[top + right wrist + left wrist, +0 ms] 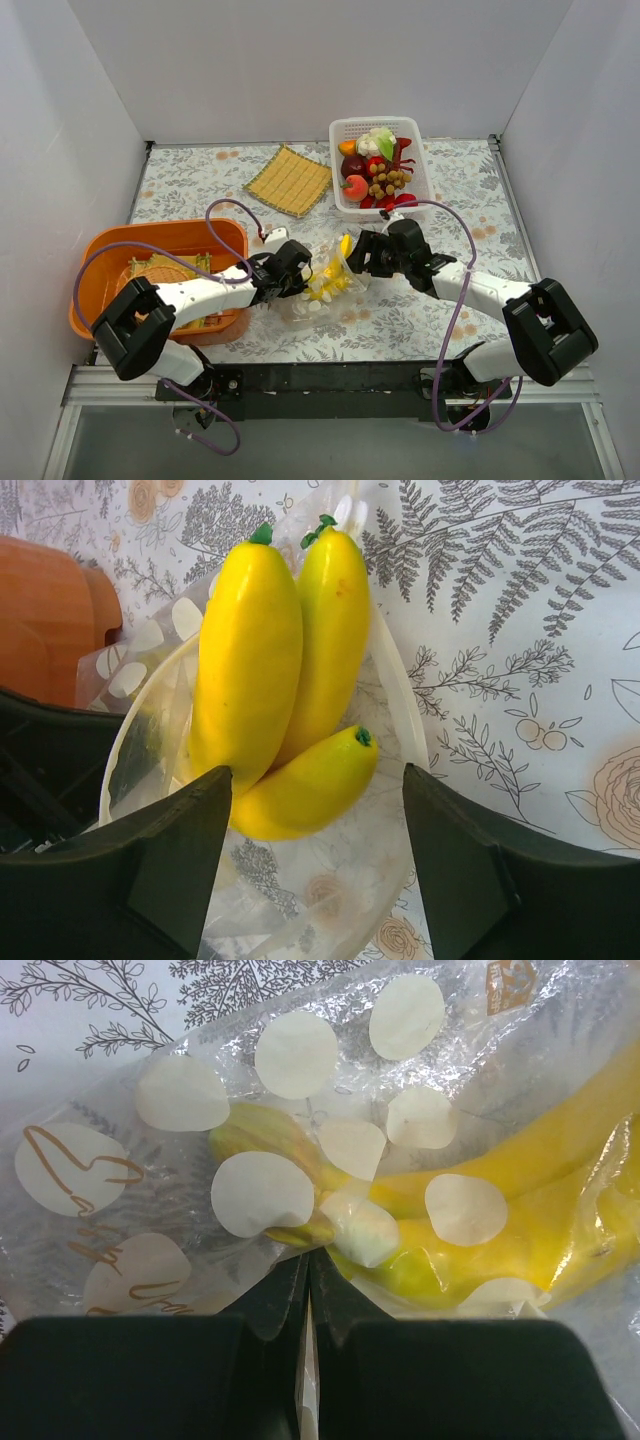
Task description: Open the zip-top bag and remove the fake food
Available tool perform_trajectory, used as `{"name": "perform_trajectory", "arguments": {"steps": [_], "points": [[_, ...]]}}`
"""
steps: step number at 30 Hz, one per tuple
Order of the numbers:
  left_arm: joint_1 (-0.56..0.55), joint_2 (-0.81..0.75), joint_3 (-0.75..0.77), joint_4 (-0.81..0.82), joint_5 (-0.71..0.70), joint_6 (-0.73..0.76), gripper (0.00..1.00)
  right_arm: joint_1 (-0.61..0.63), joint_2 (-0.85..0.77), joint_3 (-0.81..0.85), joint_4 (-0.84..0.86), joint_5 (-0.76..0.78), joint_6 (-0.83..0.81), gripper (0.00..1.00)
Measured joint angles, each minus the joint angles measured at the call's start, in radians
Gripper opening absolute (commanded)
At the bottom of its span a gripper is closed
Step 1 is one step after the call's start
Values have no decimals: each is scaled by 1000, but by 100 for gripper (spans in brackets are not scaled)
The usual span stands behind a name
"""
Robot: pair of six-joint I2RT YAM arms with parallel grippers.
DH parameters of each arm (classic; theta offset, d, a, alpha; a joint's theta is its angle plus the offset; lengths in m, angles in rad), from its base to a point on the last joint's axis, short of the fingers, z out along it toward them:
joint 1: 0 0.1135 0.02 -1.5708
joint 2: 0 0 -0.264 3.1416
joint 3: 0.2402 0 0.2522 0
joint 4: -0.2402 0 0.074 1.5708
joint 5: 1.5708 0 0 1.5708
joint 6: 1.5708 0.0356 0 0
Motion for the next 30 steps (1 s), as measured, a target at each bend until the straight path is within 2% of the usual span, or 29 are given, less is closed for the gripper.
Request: {"name": "perform_trajectory", "arguments": {"steps": [4,8,11,13,19,28,30], "points": [[0,11,0,9,10,0,0,0,-2,-19,39,-24,16,79],[0,19,0,16,16,0,0,0,-2,-56,105,-41,47,67],[0,32,0,29,21,0,0,0,-2,-70,118,-39,60,65],[0,41,0,37,25,0,0,0,-5,-70,118,-17,58,60],[0,71,0,64,43,0,0,0,-18,-69,117,0,34,63],[0,92,0,87,55,0,0,-2,28,-104,214,-26,44,43],[0,92,0,87,57,0,0,-3,28,-121,249,-27,46,30]]}}
